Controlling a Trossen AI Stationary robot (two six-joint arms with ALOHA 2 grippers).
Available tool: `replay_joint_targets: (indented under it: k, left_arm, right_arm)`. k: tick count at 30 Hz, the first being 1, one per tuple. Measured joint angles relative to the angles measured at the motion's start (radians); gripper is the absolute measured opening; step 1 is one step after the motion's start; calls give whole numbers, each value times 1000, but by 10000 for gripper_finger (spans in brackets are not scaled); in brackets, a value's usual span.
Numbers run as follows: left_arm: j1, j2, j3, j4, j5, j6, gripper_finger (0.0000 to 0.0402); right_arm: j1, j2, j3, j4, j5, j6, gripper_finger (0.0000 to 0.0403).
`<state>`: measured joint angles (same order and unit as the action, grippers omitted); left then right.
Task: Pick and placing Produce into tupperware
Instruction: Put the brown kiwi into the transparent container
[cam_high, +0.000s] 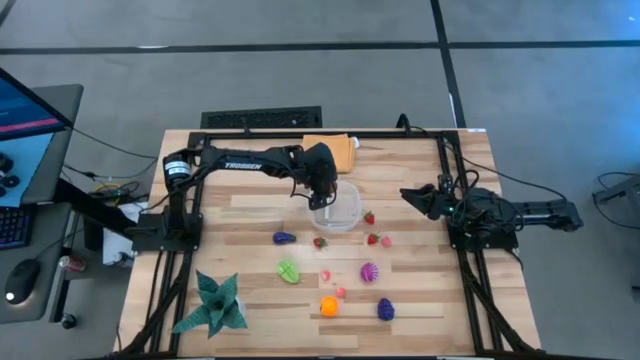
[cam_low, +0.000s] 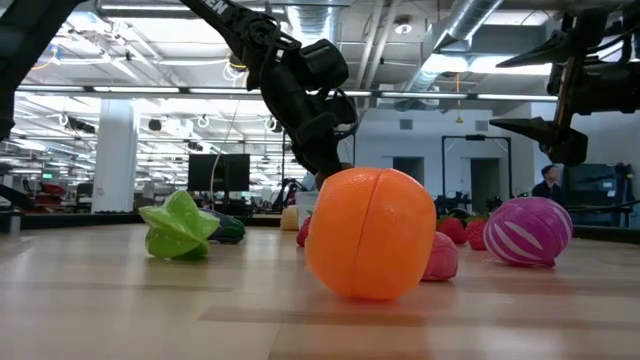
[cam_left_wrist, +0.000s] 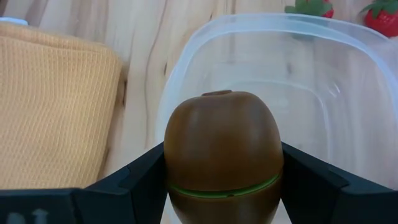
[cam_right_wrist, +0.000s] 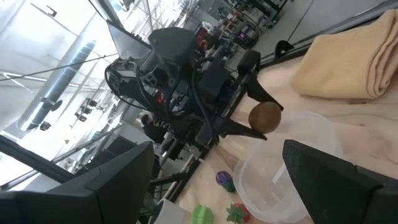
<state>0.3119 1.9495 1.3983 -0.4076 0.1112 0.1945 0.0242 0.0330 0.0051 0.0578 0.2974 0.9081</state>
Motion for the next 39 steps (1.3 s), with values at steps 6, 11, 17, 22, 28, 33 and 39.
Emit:
replay_joint_targets:
  k: [6,11,17,22,28,33,39]
  left_arm:
    - [0,0,0,-2,-3,24,242]
    - [0,0,0,4,-3,38,242]
    - [-8,0,0,0,-30,85,242]
    - [-9,7,0,-8,-36,103,242]
    - [-24,35,1,-17,-33,103,242]
    - [-31,36,-1,-8,-28,96,242]
    - [-30,35,7,-11,-37,73,242]
  right_arm:
    - [0,0,0,0,0,0,381]
    - [0,0,0,0,0,0,381]
    - [0,0,0,0,0,0,381]
    - [0,0,0,0,0,-1,381]
    - [0,0,0,0,0,-2,381]
    - [0,0,0,1,0,-1,381]
    - [0,0,0,0,0,0,381]
